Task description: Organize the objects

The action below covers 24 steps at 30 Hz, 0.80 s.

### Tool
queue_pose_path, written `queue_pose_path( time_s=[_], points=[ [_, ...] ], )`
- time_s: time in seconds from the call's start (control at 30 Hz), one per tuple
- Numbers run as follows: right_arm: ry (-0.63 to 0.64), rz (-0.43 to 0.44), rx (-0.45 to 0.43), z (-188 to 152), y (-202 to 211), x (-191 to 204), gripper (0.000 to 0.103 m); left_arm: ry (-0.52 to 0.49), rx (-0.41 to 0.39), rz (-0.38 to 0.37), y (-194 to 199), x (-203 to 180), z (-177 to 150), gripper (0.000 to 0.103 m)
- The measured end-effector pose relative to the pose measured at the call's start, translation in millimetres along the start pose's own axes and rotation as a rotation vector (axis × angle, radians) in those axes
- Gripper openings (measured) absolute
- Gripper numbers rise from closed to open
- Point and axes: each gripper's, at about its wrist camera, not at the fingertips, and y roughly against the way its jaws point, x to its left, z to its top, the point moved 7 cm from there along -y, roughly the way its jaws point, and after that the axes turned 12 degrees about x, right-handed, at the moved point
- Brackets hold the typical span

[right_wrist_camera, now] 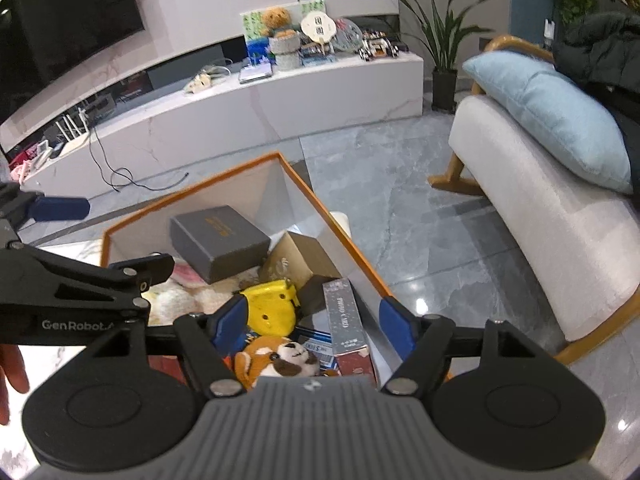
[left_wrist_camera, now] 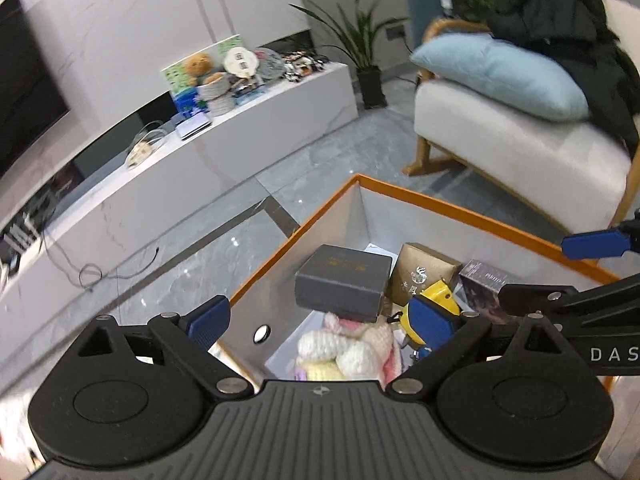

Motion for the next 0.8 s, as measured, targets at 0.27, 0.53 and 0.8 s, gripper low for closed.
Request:
queue_pose_path(
  time_s=[0.27,0.53,0.8],
  points=[
    [0.059,0.014,-0.048,-13,25,14,0.076,0.064,-0.065,0.096,36,4,-23,0.103],
    [0.078,0.003,-0.118,-33,54,20,0.076,0.191,-0.078,0.068,57,1,-49,0.103],
    [0.127,-0.006,-0.118,-53,64,20,0.08,0.248,-0.112,0.094,78,-6,-79,0.103]
  ],
)
